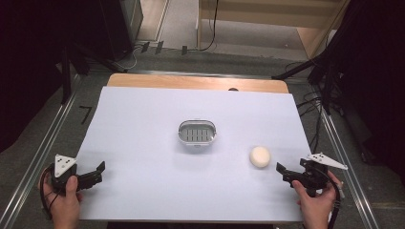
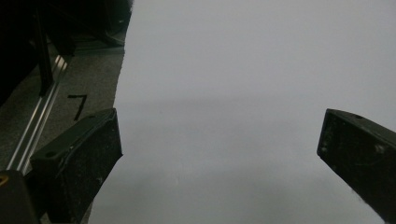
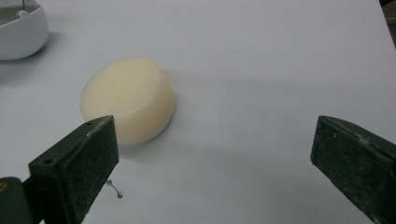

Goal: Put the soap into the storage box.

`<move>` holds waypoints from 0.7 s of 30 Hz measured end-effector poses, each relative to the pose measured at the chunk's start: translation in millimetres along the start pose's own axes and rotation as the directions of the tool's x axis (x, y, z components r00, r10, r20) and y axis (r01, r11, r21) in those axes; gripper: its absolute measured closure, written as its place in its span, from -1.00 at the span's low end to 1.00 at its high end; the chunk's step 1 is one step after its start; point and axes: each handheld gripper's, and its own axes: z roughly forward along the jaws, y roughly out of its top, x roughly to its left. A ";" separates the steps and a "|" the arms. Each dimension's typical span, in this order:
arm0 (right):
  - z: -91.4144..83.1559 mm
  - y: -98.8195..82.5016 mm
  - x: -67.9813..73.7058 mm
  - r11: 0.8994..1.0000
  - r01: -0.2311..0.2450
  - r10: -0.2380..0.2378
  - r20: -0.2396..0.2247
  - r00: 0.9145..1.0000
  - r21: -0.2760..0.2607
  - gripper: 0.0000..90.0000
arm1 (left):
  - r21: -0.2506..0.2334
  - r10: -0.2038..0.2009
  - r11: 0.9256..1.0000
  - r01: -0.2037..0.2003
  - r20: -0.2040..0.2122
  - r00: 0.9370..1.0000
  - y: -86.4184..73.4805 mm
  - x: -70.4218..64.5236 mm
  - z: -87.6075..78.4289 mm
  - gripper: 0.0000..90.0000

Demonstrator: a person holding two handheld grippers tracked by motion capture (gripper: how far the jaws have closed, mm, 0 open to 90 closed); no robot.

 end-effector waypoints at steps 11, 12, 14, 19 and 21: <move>9.6 11.5 16.3 1.000 0.006 -0.005 -0.031 1.000 0.014 -0.97 | 0.001 -0.003 1.000 0.003 0.000 1.000 0.1 0.1 0.3 -0.99; 11.2 12.4 18.4 1.000 0.000 0.000 -0.032 0.999 0.019 -0.97 | 0.002 -0.002 1.000 0.002 0.000 1.000 0.1 0.3 0.2 -0.99; 14.5 13.7 22.2 1.000 0.003 -0.002 -0.034 0.999 0.028 -0.97 | 0.001 -0.003 1.000 0.003 0.000 1.000 0.0 0.4 0.1 -0.99; 21.6 17.2 33.7 0.999 0.013 -0.012 -0.039 0.999 0.045 -0.97 | 0.002 -0.004 1.000 0.004 0.000 1.000 0.1 0.5 -0.1 -0.99; 24.6 18.4 37.7 0.999 0.018 -0.016 -0.040 0.999 0.047 -0.95 | 0.002 -0.007 1.000 0.007 0.002 1.000 0.1 0.7 -0.2 -0.99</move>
